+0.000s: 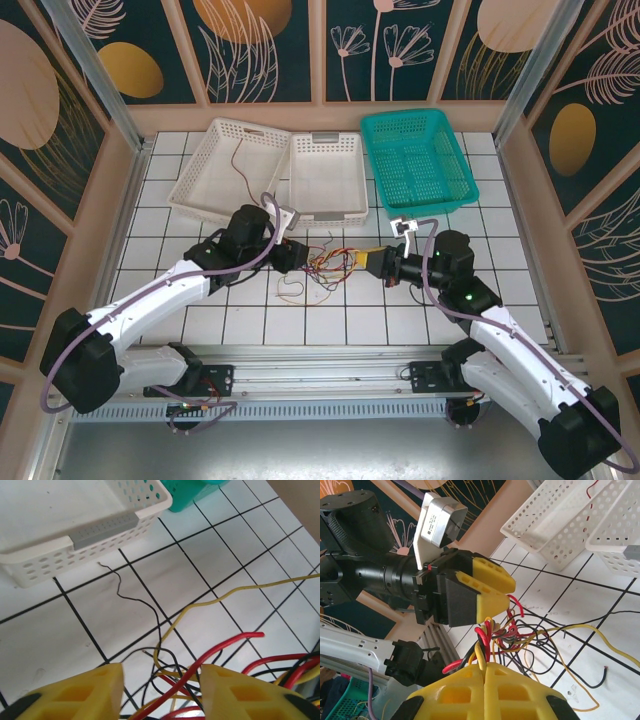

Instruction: Untangle the cables

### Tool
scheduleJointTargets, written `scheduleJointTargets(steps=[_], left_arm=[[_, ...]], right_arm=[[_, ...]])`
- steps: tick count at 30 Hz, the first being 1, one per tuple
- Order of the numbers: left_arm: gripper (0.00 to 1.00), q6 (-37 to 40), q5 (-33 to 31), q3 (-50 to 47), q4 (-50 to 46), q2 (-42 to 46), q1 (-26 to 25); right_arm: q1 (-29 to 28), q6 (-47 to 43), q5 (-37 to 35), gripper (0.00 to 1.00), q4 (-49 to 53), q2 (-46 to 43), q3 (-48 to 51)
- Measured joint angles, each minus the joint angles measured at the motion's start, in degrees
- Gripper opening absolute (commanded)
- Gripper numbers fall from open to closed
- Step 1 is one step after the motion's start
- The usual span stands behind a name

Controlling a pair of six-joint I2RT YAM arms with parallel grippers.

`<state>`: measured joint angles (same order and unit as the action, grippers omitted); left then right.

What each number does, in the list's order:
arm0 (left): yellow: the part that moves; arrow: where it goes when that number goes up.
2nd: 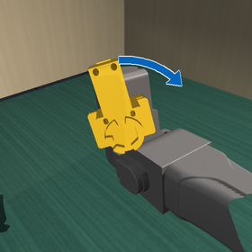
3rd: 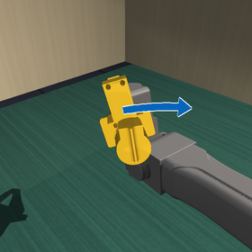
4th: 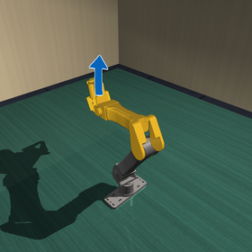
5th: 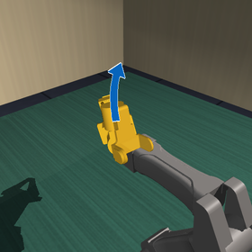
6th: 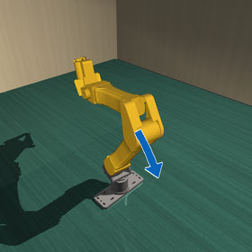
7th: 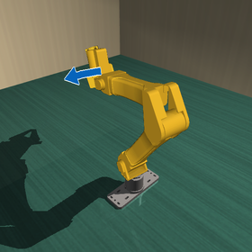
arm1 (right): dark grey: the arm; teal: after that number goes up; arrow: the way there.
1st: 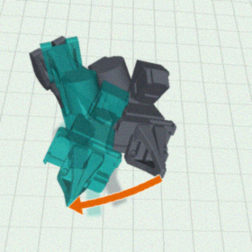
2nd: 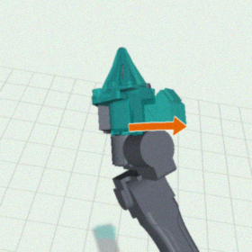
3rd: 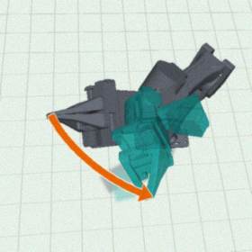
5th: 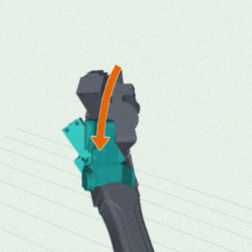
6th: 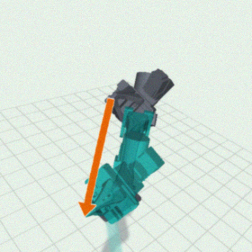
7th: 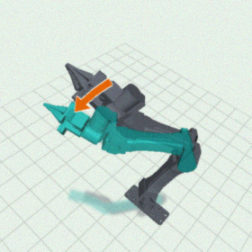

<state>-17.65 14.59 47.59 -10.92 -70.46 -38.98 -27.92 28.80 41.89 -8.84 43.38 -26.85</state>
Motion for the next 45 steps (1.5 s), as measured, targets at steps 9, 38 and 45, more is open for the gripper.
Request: scheduleJointTargets(steps=[9,38,45], left_arm=[[0.19,0.2,1.51,-0.02,-0.02,-0.07,0.02],[0.0,2.38,-21.53,20.48,-14.53,11.41,-1.22],[0.0,5.66,-31.26,29.97,-17.09,11.37,-0.22]], right_arm=[[0.0,0.02,-0.02,0.0,0.0,0.02,0.0],[6.73,7.02,-15.23,0.0,-5.57,12.22,5.16],[9.73,7.93,-21.66,0.0,-1.46,18.1,7.85]])
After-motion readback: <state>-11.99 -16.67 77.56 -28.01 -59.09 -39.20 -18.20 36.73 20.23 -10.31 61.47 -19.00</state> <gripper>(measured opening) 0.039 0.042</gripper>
